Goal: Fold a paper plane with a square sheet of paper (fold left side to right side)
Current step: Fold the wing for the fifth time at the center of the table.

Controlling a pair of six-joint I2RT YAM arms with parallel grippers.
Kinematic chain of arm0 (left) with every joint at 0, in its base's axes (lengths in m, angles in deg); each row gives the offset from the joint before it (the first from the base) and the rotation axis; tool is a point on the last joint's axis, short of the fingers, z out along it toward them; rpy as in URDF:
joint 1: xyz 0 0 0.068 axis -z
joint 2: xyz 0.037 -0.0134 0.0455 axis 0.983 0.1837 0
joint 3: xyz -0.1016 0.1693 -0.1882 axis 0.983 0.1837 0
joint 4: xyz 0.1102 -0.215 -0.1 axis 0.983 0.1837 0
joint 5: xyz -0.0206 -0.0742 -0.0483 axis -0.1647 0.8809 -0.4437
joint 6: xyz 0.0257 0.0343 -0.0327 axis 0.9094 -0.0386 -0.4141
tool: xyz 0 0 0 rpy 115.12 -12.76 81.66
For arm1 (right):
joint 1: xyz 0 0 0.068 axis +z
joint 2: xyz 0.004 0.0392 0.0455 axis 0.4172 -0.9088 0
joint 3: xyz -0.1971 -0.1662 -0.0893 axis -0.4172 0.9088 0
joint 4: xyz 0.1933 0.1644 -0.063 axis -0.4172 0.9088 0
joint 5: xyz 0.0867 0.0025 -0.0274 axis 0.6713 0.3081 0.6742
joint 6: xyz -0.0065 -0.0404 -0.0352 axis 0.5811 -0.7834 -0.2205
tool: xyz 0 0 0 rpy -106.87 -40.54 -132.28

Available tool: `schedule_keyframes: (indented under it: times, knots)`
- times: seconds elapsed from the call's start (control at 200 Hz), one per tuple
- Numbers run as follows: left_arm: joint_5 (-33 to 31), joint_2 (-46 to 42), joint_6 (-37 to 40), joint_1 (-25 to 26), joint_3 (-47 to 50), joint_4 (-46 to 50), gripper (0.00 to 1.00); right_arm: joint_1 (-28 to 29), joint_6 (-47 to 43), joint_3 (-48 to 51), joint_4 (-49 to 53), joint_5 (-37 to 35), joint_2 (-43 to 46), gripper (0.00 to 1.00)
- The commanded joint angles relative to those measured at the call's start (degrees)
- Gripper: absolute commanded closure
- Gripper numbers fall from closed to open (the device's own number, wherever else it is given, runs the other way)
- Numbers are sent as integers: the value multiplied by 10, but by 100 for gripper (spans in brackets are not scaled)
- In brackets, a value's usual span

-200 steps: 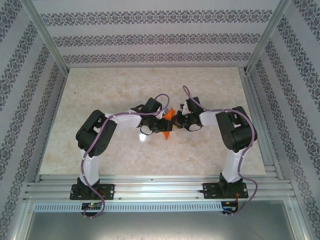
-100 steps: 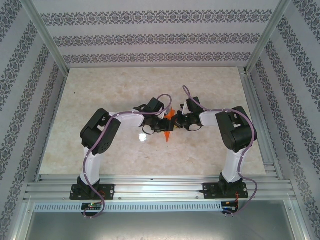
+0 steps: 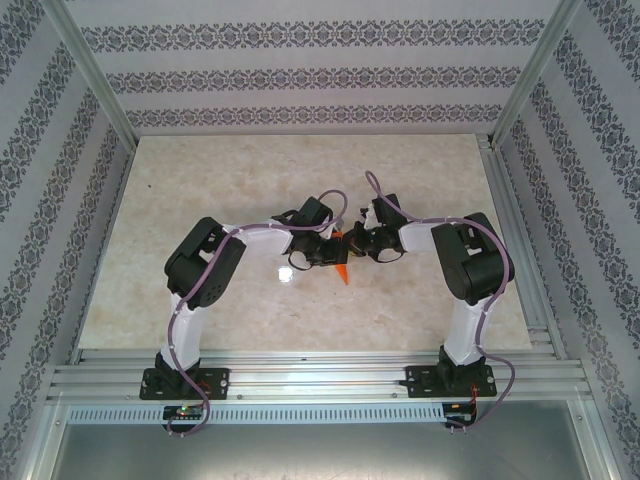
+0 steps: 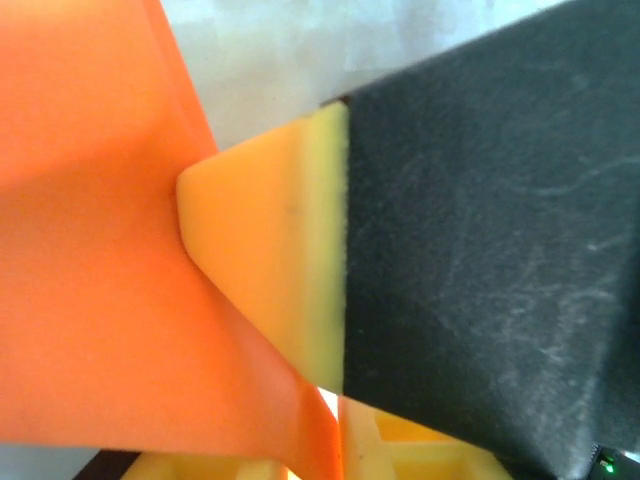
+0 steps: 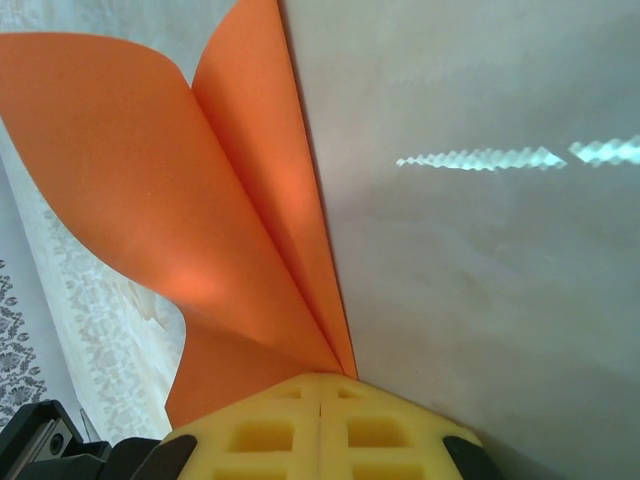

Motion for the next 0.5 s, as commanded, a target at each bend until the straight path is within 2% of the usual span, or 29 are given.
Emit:
schedule_keyframes:
  times: [0.0, 0.185, 0.325, 0.495]
  knots:
    - [-15, 11, -9, 8, -13, -11, 87, 10, -8, 3, 10, -12, -4, 100]
    - [-17, 9, -9, 7, -4, -13, 93, -11, -10, 14, 3, -8, 41, 97]
    - [-11, 10, -18, 6, 4, -29, 95, -36, -21, 38, 10, 1, 89, 88]
    - [-5, 13, -25, 2, 9, -41, 96, -41, -39, 90, 2, 30, 137, 90]
